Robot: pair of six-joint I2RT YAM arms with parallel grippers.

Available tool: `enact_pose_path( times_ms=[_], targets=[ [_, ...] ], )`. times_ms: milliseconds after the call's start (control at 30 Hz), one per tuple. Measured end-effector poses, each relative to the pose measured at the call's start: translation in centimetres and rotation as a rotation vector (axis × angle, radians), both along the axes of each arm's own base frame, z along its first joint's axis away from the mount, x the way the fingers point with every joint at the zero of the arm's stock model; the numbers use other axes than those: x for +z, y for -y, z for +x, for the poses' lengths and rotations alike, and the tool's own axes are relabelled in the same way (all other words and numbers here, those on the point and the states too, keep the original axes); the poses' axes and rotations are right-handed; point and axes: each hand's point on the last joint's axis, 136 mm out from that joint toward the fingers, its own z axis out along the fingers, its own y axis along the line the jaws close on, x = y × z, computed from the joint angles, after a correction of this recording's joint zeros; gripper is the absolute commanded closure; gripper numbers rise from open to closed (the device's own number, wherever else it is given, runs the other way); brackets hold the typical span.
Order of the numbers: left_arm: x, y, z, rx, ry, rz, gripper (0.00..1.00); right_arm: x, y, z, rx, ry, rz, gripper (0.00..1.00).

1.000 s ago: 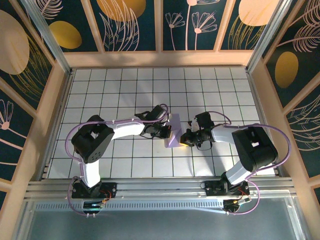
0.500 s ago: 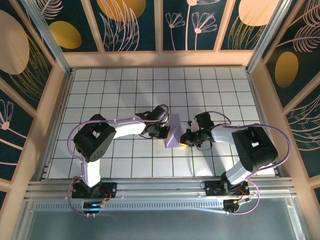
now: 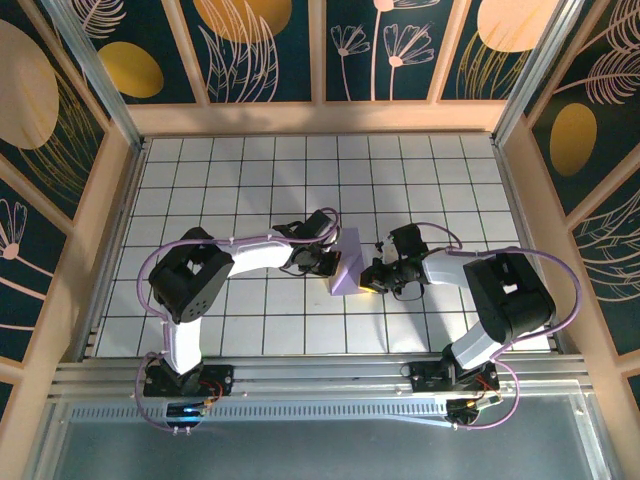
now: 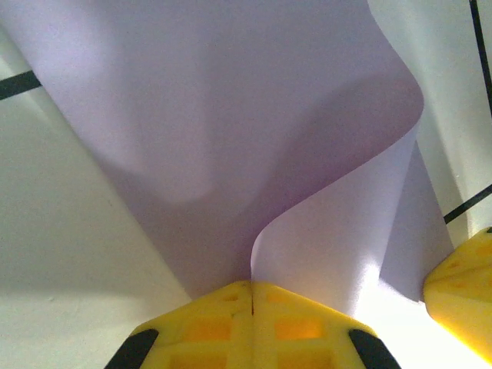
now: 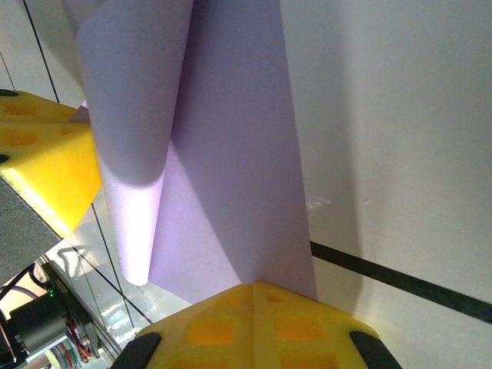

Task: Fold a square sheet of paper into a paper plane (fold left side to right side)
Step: Fold the triangle a second time at the center of the table.

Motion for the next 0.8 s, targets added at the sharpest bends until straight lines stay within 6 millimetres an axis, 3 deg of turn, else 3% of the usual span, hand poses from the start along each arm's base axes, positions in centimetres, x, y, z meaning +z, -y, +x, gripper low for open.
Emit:
enact_pose_path(
  times_ms=[800],
  targets=[
    [-0.36,-0.23,0.11,0.004,0.004,0.017,1.0,-0.05,-0.06,-0.02,0.002,-0.003,0.003,1.0]
  ],
)
